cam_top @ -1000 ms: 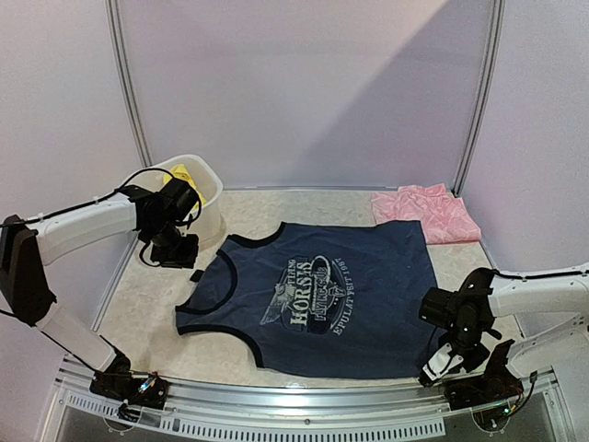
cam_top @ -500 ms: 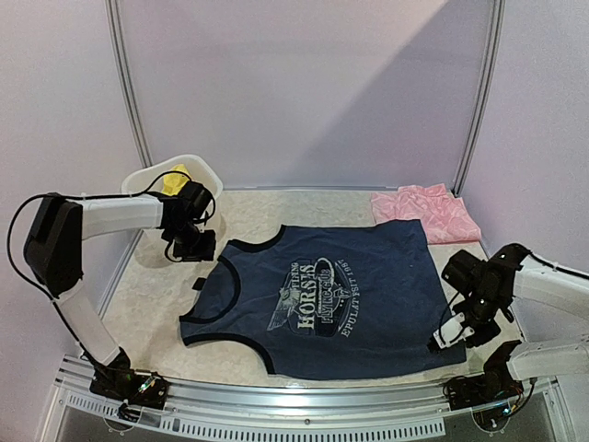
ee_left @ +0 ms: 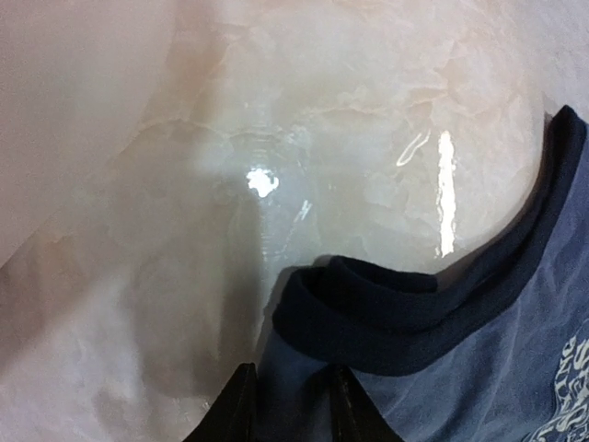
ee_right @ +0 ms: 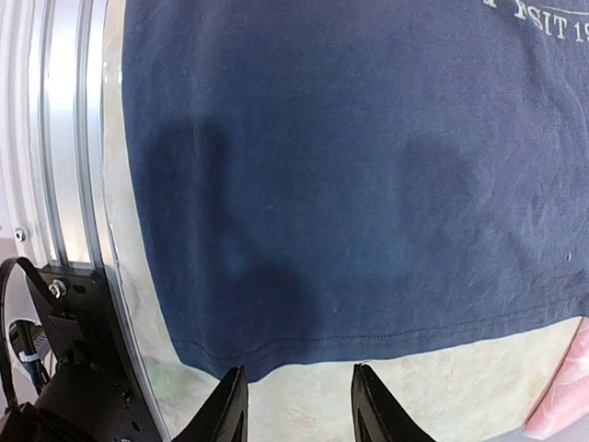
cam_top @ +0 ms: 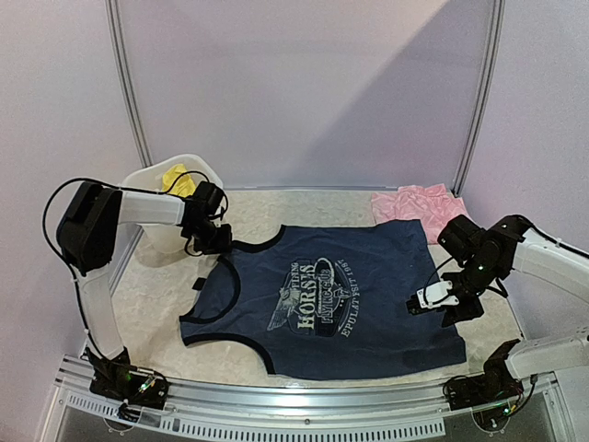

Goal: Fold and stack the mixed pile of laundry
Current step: Smooth out the flattened tank top at the center of the board.

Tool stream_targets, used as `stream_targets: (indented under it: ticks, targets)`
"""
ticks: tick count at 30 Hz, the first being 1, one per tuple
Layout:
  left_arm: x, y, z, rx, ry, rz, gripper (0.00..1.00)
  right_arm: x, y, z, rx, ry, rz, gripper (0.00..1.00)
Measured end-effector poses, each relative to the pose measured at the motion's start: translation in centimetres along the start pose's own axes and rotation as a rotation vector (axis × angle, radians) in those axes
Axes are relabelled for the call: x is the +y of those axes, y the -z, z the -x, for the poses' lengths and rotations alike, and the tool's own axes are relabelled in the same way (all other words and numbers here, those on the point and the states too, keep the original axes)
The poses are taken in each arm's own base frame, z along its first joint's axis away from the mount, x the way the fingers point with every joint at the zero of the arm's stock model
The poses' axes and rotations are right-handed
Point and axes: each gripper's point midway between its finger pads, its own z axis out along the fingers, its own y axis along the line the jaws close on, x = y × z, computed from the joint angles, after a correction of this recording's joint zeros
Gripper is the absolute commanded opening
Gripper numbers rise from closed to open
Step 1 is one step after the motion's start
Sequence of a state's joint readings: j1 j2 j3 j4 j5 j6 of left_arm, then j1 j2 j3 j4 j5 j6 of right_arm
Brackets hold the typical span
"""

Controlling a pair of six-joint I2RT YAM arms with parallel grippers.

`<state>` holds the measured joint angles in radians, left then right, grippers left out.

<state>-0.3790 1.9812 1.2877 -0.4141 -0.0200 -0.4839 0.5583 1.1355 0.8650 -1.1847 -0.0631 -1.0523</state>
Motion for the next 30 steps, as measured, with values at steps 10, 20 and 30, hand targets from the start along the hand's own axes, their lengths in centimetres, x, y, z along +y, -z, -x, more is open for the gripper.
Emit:
stream_targets:
  ticks: [10, 20, 30]
  targets:
    - [-1.9, 0.6, 1.6, -0.029, -0.048, -0.028, 0.00, -2.0, -0.5, 2.4, -0.072, -0.048, 0.014, 0.38]
    - [-9.3, 3.3, 1.8, -0.083, -0.308, 0.013, 0.00, -5.1, -3.7, 3.9, -0.077, -0.126, 0.008, 0.35]
    - [-11.8, 1.7, -5.3, 0.106, -0.491, 0.012, 0.28, -6.6, -5.7, 4.3, -0.077, -0.190, 0.008, 0.35]
